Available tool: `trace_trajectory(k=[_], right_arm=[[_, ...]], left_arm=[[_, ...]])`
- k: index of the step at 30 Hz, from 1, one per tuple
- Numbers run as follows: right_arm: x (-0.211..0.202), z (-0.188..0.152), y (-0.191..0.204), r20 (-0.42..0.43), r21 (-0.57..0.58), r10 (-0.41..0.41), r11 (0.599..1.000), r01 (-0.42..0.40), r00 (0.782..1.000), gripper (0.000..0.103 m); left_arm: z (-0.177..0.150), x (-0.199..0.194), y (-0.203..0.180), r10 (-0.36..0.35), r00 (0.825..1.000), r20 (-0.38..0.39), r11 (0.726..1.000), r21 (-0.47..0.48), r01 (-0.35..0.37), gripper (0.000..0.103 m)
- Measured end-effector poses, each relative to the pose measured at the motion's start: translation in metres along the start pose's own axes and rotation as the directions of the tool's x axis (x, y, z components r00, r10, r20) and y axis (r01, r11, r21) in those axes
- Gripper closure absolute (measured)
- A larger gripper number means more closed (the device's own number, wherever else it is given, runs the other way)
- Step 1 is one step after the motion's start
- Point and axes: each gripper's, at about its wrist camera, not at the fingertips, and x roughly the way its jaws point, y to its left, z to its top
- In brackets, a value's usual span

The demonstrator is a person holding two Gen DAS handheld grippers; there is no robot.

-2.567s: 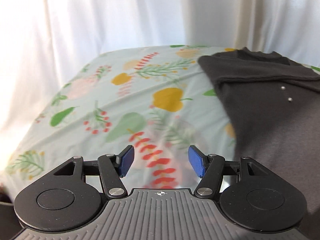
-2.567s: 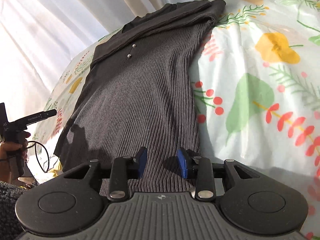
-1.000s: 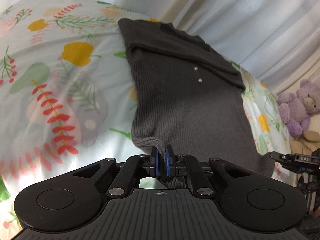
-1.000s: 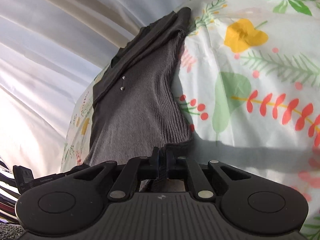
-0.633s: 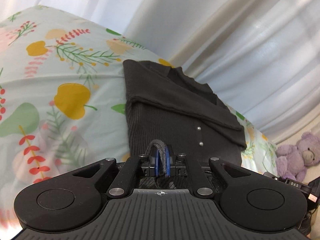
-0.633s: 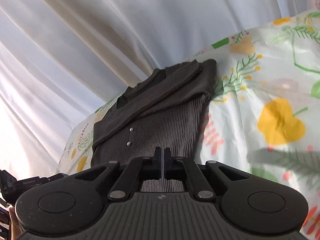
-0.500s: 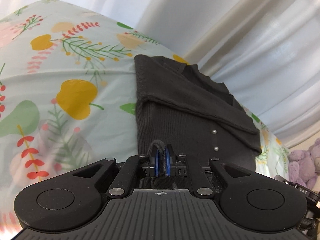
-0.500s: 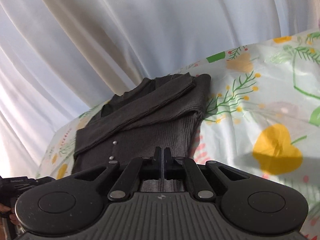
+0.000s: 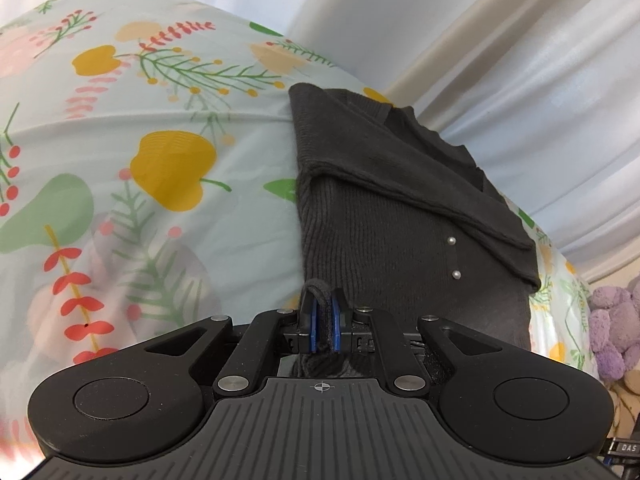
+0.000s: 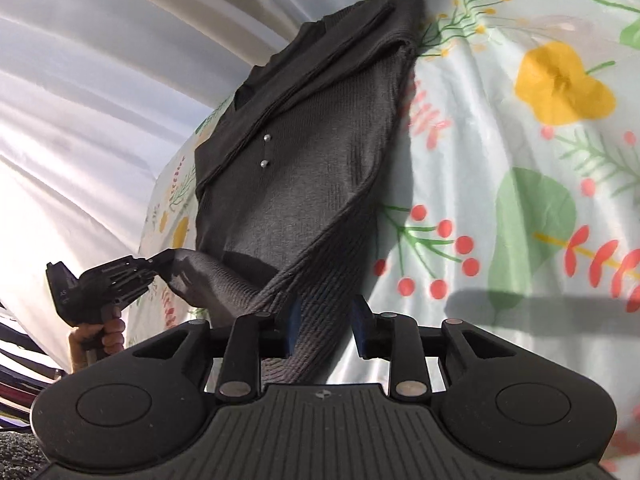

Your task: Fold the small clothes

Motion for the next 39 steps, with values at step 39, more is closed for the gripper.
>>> trace_trajectory(k=[39], right_arm=[[0.050, 0.119, -0.005, 0.247, 0.409, -0.066, 0.912, -0.043, 0.967, 0.092]], left_arm=[[0.047, 0.010, 0.010, -0.076, 0.992, 0.103, 0.983, -0.157, 0.092, 0.089]])
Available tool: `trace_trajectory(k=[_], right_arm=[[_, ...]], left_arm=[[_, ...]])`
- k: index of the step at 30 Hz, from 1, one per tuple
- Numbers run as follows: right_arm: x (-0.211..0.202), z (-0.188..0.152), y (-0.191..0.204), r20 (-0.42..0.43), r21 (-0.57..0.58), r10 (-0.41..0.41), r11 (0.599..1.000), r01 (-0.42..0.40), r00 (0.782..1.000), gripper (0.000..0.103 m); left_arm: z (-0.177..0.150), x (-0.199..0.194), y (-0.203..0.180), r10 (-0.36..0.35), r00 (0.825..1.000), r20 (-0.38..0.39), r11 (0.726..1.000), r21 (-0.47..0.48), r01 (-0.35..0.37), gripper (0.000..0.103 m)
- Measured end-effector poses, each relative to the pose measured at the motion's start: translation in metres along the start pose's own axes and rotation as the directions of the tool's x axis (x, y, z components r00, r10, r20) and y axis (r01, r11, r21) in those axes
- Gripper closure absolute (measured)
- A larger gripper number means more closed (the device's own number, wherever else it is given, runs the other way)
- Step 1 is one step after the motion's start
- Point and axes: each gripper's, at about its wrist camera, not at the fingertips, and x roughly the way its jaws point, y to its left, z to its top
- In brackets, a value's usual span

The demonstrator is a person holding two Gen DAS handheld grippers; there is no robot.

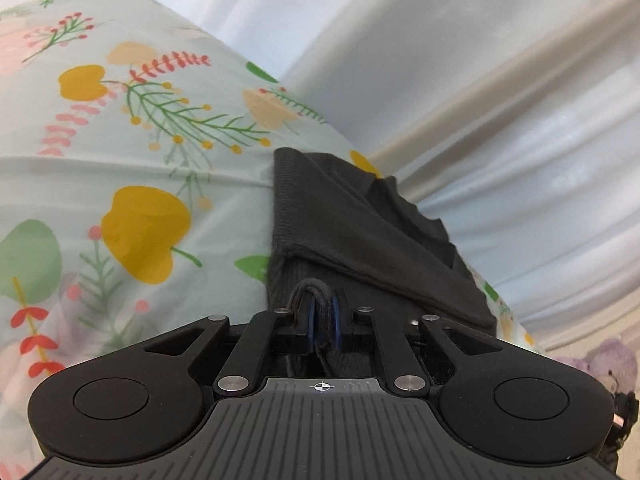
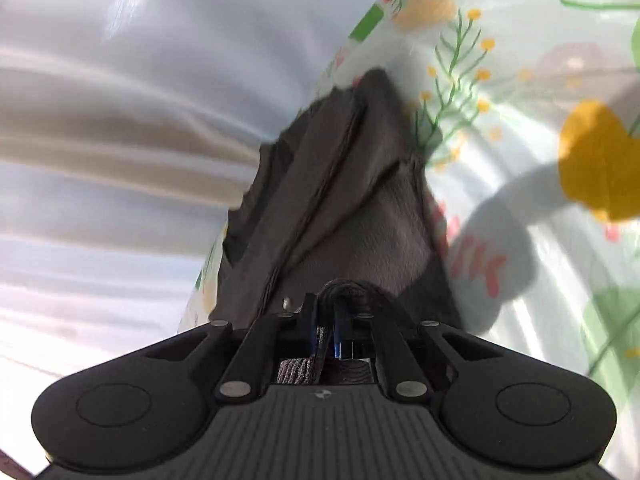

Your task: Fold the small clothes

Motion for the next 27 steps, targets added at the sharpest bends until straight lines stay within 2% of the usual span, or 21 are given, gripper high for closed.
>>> trace_trajectory(k=[2, 4, 5, 6, 7, 8, 9, 12, 15, 18, 21, 22, 24, 25, 27], right_arm=[[0.002, 0.012, 0.000, 0.106, -0.050, -0.071, 0.996, 0.077, 0.992, 0.090], [-0.001, 0.017, 0.000, 0.183, -0.126, -0.116, 0.982, 0.141, 0.976, 0.079], [-0.002, 0.016, -0.001, 0.201, -0.159, -0.118, 0.976, 0.151, 0.972, 0.077], [-0.001, 0.014, -0.001, 0.192, -0.224, -0.107, 0.963, 0.150, 0.976, 0.073], [0.003, 0.011, 0.002, 0.157, -0.306, -0.096, 0.942, 0.141, 0.983, 0.074], [0.009, 0.006, 0.006, 0.116, -0.395, -0.101, 0.908, 0.139, 0.988, 0.074], [0.011, 0.002, 0.010, 0.091, -0.492, -0.125, 0.857, 0.153, 0.988, 0.074], [0.027, -0.020, 0.024, 0.095, -0.687, -0.161, 0.704, 0.181, 0.982, 0.073], [0.046, -0.025, 0.034, 0.111, -0.759, -0.175, 0.620, 0.197, 0.978, 0.073], [0.066, -0.020, 0.042, 0.091, -0.801, -0.169, 0.573, 0.173, 0.981, 0.073], [0.080, -0.015, 0.050, 0.079, -0.818, -0.136, 0.557, 0.142, 0.988, 0.073], [0.082, -0.014, 0.052, 0.063, -0.820, -0.112, 0.560, 0.115, 0.992, 0.080], [0.081, -0.010, 0.054, 0.029, -0.797, -0.047, 0.601, 0.052, 0.998, 0.096], [0.077, -0.008, 0.052, 0.041, -0.774, -0.015, 0.632, 0.041, 0.999, 0.096], [0.068, -0.001, 0.045, 0.117, -0.718, -0.011, 0.690, 0.092, 0.993, 0.096]], left_arm=[[0.004, 0.004, 0.003, 0.056, 0.998, 0.020, 0.998, 0.006, -0.056, 0.085], [0.003, 0.001, 0.004, 0.053, 0.998, 0.045, 0.998, 0.043, -0.055, 0.084], [0.001, 0.000, 0.005, 0.040, 0.998, 0.051, 0.997, 0.071, -0.043, 0.079], [0.000, -0.001, 0.005, 0.033, 0.998, 0.049, 0.995, 0.098, -0.038, 0.075], [-0.002, -0.001, 0.005, 0.036, 0.998, 0.047, 0.992, 0.122, -0.041, 0.074], [-0.004, -0.002, 0.006, 0.039, 0.998, 0.045, 0.988, 0.150, -0.045, 0.074], [-0.005, -0.002, 0.007, 0.049, 0.998, 0.043, 0.984, 0.171, -0.055, 0.074], [-0.011, -0.003, 0.013, 0.087, 0.995, 0.044, 0.974, 0.205, -0.094, 0.074], [-0.014, 0.005, 0.019, 0.079, 0.997, -0.025, 0.978, 0.197, -0.072, 0.074], [-0.018, 0.016, 0.015, 0.068, 0.996, -0.066, 0.971, 0.235, -0.051, 0.074], [-0.019, 0.028, 0.007, 0.067, 0.995, -0.076, 0.963, 0.266, -0.045, 0.074], [-0.019, 0.033, 0.005, 0.064, 0.995, -0.083, 0.965, 0.261, -0.040, 0.073], [-0.017, 0.041, 0.002, 0.065, 0.994, -0.083, 0.965, 0.261, -0.042, 0.073], [-0.016, 0.044, -0.001, 0.068, 0.995, -0.074, 0.962, 0.268, -0.045, 0.073], [-0.014, 0.049, -0.004, 0.061, 0.997, -0.057, 0.961, 0.275, -0.043, 0.073]])
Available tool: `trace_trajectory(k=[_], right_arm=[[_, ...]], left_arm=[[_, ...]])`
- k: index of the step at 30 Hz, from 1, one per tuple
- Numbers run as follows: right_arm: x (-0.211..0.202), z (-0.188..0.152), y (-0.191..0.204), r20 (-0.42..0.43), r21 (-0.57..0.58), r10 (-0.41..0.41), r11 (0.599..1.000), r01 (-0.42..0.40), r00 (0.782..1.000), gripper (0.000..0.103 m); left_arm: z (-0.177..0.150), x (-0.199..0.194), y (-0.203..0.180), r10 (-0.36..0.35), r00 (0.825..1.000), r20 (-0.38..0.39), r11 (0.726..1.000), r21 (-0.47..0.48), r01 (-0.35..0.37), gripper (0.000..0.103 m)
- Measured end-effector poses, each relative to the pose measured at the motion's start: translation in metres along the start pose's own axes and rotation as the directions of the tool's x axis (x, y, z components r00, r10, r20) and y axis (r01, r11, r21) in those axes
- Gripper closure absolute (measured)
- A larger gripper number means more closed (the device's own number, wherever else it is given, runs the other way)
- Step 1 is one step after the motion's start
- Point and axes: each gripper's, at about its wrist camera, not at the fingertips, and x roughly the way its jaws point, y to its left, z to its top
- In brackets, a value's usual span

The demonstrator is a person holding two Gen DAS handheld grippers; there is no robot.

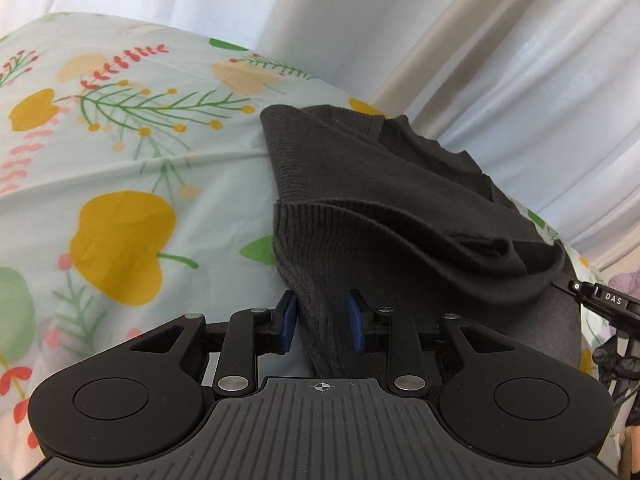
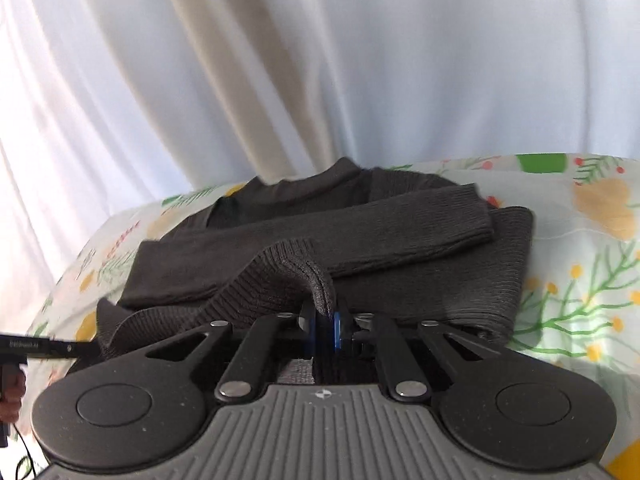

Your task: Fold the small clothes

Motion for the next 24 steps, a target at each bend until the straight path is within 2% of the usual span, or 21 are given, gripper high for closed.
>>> trace_trajectory(k=[3, 7, 11, 16, 20, 24], right_arm=[[-0.004, -0.009, -0.015, -0.003, 0.080, -0.080, 0.994, 0.080, 0.997, 0.095], [0.003, -0.015, -0.024, -0.049, 0.125, -0.040, 0.991, 0.046, 0.998, 0.089], [0.006, -0.009, -0.024, -0.029, 0.151, -0.002, 0.989, 0.007, 1.000, 0.089], [0.012, -0.008, -0.010, -0.037, 0.068, -0.026, 0.997, 0.028, 0.999, 0.091], [0.016, -0.007, -0.007, -0.053, 0.043, -0.064, 0.997, 0.066, 0.997, 0.089], [0.020, -0.005, -0.006, -0.062, 0.050, -0.073, 0.996, 0.077, 0.995, 0.089]], left_arm=[[0.006, 0.009, -0.001, -0.012, 1.000, -0.001, 1.000, -0.007, 0.012, 0.073], [0.011, 0.011, -0.004, 0.003, 1.000, 0.012, 1.000, 0.015, -0.003, 0.075], [0.014, 0.010, -0.005, 0.007, 0.999, 0.031, 1.000, 0.020, -0.007, 0.090], [0.014, 0.006, -0.012, 0.004, 0.997, 0.081, 0.998, 0.059, -0.008, 0.091], [0.022, 0.020, -0.009, 0.007, 0.998, 0.060, 1.000, 0.021, -0.008, 0.084], [0.028, 0.034, -0.009, -0.001, 0.999, 0.042, 1.000, 0.003, 0.001, 0.086]])
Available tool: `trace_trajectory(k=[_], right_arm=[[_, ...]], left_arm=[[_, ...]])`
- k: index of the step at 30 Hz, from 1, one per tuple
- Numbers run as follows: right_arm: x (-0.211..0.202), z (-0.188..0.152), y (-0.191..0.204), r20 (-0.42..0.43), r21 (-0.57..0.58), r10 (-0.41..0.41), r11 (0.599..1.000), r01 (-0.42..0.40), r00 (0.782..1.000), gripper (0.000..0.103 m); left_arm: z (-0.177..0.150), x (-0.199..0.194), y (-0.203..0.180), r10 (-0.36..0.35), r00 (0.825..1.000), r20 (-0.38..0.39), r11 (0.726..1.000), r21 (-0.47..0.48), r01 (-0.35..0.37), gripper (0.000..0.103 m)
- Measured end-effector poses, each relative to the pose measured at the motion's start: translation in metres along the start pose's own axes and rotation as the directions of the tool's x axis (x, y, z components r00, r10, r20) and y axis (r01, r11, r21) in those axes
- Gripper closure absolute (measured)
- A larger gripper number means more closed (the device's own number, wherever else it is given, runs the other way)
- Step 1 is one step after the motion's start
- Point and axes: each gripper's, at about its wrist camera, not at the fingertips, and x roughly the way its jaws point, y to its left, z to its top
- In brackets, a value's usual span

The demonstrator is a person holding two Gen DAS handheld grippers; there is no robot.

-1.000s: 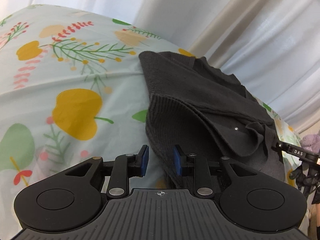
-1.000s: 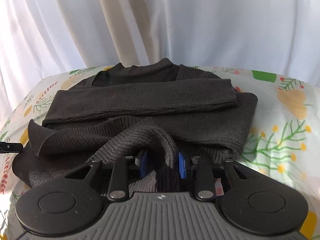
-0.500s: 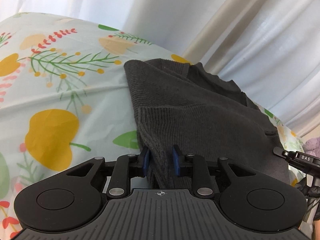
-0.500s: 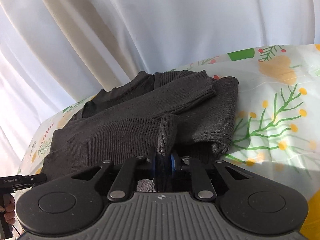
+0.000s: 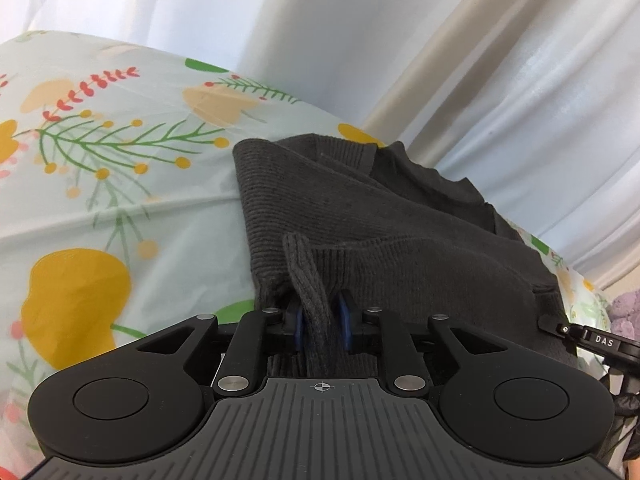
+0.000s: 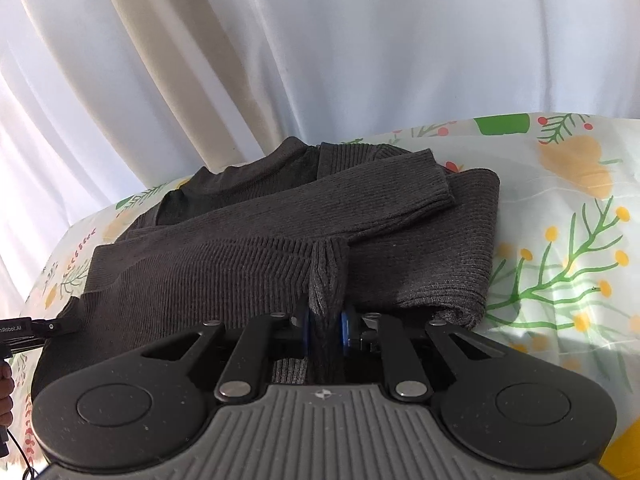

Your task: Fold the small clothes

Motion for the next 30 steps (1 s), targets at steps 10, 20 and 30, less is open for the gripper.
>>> trace_trajectory(k=[10, 20, 30], right_arm=[[-0.028, 0.012, 0.014, 0.092, -0.069, -0.020, 0.997, 0.026, 0.996, 0.095], [0.008, 0.089, 0.021, 0.226, -0.113, -0.143, 0.979, 0.171, 0.964, 0.095], [0.037, 0.082, 0.009, 0.178, -0.060, -0.178, 0.980, 0.191, 0.968, 0.080]], left_arm=[[0.025, -0.047, -0.018, -0.072, 0.990, 0.122, 0.995, 0.073, 0.063, 0.094], [0.089, 0.013, -0.066, 0.090, 0.963, 0.255, 0.960, 0.236, -0.153, 0.094], [0.058, 0.042, -0.053, 0.085, 0.985, 0.149, 0.973, 0.202, -0.115, 0.069]])
